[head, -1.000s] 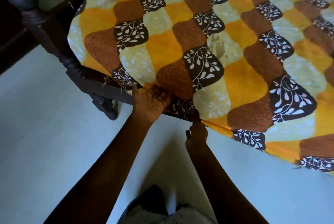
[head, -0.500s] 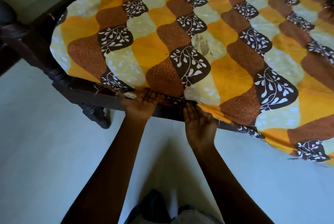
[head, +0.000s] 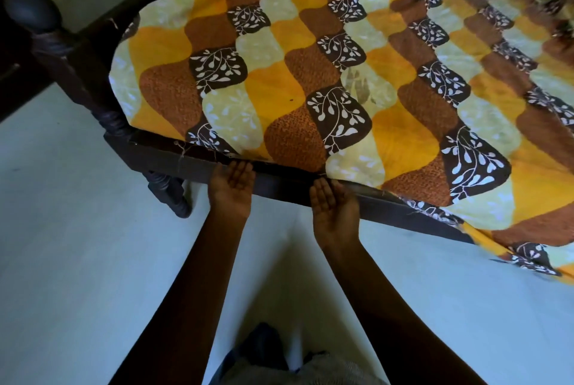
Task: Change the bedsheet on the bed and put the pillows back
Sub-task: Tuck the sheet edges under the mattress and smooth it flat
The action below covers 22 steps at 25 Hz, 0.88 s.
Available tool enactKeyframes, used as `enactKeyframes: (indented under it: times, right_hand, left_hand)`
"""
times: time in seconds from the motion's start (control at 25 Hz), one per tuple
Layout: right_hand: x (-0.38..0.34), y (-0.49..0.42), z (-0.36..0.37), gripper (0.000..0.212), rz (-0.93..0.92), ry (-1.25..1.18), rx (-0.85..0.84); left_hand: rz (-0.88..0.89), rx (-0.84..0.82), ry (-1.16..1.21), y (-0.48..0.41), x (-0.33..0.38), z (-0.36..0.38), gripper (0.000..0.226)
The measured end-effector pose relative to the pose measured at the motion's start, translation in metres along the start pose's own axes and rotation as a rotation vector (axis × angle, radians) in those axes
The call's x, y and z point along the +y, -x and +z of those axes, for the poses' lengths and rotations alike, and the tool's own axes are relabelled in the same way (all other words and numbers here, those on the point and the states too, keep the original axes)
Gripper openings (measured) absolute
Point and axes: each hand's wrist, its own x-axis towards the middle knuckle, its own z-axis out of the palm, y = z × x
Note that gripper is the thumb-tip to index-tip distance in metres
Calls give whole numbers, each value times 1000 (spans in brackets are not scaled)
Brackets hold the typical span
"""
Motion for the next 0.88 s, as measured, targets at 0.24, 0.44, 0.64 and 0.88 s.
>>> enactKeyframes:
  times: [0.24,0.44,0.64,0.88]
  right_hand:
    - [0,0,18,36,48,74,-58]
    - [-5,-2,20,41,33,140,-114]
    - [-3,-3,16,33,8,204,-101]
    - [-13,0,0,19,-32,361,-87]
  left_hand:
    - [-34,-149,247,10,-6,7,83]
    - [-37,-172,262,-11,-11,38,93]
    - [1,-67,-5,-6,-10,42,40]
    - [9,-92,-138,17,-13,4,37]
